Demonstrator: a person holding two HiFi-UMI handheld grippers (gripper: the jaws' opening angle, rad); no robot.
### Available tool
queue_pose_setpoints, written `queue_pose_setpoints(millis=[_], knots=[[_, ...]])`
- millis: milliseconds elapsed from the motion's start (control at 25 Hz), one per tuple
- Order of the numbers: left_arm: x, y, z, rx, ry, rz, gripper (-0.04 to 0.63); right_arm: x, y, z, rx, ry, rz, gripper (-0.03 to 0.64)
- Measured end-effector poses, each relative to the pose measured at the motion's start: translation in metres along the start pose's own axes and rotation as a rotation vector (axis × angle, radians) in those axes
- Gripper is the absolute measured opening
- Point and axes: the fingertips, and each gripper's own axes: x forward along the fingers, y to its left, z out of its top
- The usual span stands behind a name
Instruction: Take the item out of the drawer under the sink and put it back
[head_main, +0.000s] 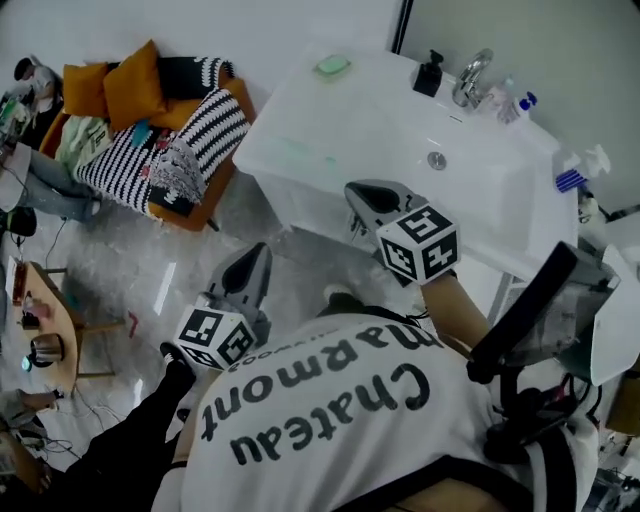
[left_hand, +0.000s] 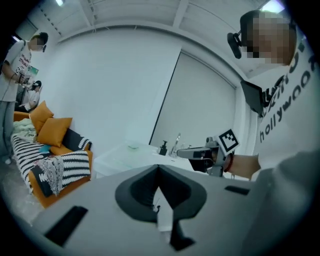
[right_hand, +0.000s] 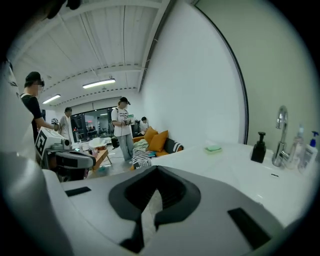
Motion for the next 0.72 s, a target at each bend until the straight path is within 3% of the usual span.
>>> queue_pose_setpoints(millis=[280,720], knots=[[-0.047,-0.039,-0.026,-0.021,0.025,-0.082,-0.003,-0.063,0.048,-0.044,0.03,0.036,-0.079,0.011],[-0.083,-0.05,-0.053,-0.021,0.047,-0.104,-0.003,-0.089,0.082,-0.07,0.042,0.012,-0.139,0.011]])
